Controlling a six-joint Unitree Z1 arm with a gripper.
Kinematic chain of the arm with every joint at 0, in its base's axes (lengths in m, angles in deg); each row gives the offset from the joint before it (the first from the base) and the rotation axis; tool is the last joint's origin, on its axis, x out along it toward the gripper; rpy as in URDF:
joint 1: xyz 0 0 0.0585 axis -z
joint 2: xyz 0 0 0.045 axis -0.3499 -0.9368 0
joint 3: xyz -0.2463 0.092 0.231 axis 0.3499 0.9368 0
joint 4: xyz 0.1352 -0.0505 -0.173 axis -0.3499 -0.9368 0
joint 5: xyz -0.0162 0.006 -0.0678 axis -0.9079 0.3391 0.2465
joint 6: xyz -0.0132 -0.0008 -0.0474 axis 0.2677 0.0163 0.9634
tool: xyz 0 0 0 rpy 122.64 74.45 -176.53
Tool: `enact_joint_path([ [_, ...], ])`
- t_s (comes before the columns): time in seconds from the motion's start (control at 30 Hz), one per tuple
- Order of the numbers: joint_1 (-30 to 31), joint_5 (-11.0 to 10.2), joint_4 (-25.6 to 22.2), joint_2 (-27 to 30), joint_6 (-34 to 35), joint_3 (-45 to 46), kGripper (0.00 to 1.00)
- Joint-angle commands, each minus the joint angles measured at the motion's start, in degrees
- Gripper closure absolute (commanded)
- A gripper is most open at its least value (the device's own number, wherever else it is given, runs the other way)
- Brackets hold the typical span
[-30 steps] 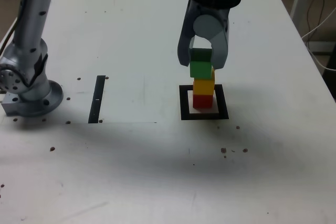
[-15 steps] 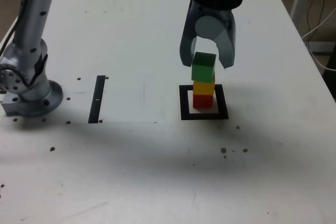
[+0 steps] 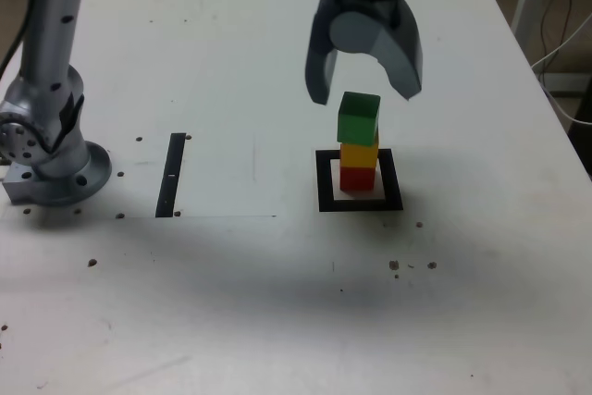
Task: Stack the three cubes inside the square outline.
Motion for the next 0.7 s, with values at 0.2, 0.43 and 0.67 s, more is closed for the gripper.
enact_joint_path([
  [0.2, -0.14, -0.69, -0.51, 6.11, 0.77, 4.49, 0.01],
  [0.43, -0.12, -1.66, 0.22, 11.17, 2.7, 12.4, 0.0],
  [0.67, -0.13, -1.88, 3.52, 16.81, 4.25, 23.89, 0.0],
])
